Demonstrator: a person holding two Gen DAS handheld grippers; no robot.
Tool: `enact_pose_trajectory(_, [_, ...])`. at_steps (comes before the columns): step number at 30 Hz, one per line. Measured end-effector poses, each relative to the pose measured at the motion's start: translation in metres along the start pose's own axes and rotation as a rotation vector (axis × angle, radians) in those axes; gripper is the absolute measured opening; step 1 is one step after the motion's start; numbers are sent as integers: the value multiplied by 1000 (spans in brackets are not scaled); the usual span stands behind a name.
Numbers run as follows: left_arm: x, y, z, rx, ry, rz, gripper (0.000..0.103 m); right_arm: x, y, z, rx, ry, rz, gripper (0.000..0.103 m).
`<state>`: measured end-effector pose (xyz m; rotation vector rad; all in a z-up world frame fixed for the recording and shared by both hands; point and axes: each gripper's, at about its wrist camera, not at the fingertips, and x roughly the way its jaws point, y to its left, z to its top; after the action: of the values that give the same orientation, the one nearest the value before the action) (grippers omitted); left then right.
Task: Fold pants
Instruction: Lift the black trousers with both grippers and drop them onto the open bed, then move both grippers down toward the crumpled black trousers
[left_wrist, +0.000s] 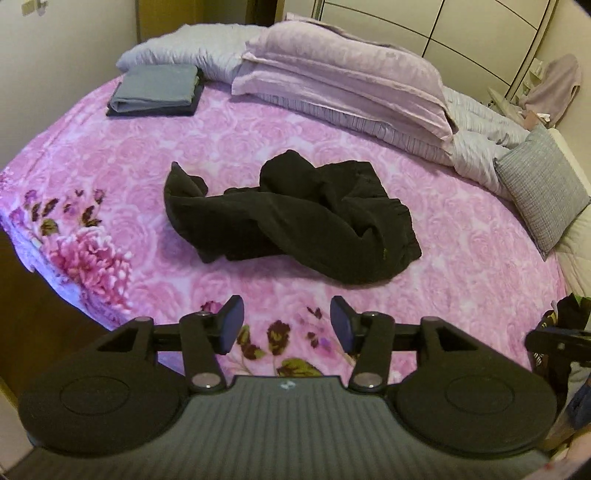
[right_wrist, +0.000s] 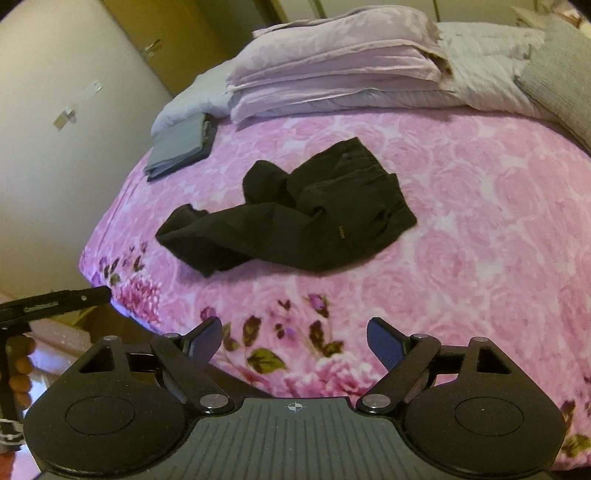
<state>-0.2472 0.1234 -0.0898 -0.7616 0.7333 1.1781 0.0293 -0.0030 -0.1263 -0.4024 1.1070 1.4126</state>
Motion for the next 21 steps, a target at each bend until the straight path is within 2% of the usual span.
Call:
enact_pose_trajectory(9, [-30,-18,-28,27,11,38,50,7,1,-13,-64,8,22,83])
enact_pose_trajectory(21, [-25,-24,-33,45,31,54,52,13,9,-8,-84,27,34,83])
